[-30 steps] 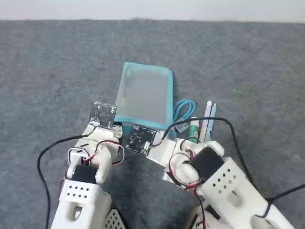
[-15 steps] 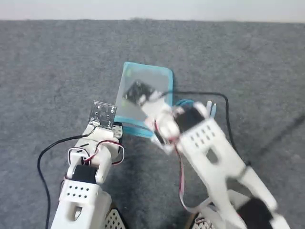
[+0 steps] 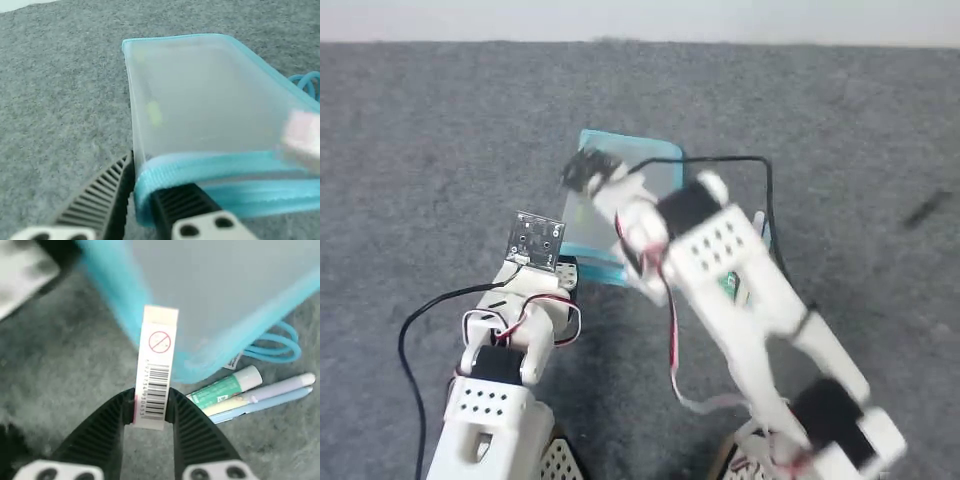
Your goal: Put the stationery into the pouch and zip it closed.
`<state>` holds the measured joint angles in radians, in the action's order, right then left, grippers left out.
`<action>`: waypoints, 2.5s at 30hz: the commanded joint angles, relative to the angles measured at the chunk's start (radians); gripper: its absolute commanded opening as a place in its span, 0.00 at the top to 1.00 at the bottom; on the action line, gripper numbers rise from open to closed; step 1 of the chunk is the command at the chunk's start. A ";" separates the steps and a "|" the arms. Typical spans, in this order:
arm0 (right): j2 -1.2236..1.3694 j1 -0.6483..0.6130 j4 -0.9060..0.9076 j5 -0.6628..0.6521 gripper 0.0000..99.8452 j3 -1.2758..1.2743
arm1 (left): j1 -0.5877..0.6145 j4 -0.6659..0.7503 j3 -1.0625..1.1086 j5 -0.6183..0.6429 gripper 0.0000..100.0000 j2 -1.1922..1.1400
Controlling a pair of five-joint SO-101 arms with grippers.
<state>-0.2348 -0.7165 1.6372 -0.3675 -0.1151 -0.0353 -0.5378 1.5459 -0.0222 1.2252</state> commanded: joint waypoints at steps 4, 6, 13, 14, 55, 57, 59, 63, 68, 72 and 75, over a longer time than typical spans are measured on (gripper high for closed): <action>-0.280 -0.048 -0.107 -0.028 0.99 -0.342 | -0.006 0.061 -0.028 0.017 0.99 0.005; -0.285 -0.047 -0.154 0.002 0.99 -0.397 | -0.006 0.071 -0.030 0.018 0.99 0.005; -0.159 0.021 -0.243 0.081 0.99 -0.333 | -0.058 0.055 -0.030 0.012 0.99 0.005; -0.128 0.048 -0.243 0.098 0.99 -0.305 | -0.064 0.055 -0.030 0.011 0.99 0.005; 0.077 0.317 0.064 0.143 0.76 0.238 | -0.021 0.051 -0.022 -0.044 0.99 0.005; 0.042 0.398 0.045 0.137 0.76 0.126 | 0.017 0.051 -0.019 -0.044 0.99 -0.002; 0.004 0.461 -0.019 0.133 0.76 -0.011 | 0.032 0.055 -0.001 -0.046 0.99 0.005; -0.059 0.512 -0.180 0.140 0.76 -0.288 | 0.034 0.055 0.002 -0.046 0.99 0.005; -0.101 0.530 -0.372 0.144 0.76 -0.540 | 0.031 0.055 0.004 -0.046 0.99 0.005; -0.084 0.561 -0.450 0.144 0.76 -0.624 | 0.034 0.055 0.004 -0.046 0.99 0.005; -0.054 0.591 -0.515 0.175 0.76 -0.664 | 0.034 0.055 0.004 -0.046 0.99 0.005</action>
<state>-0.2746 -0.1534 1.1891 -0.2186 -0.7626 -0.0092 -0.5040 1.5689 -0.0637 1.2252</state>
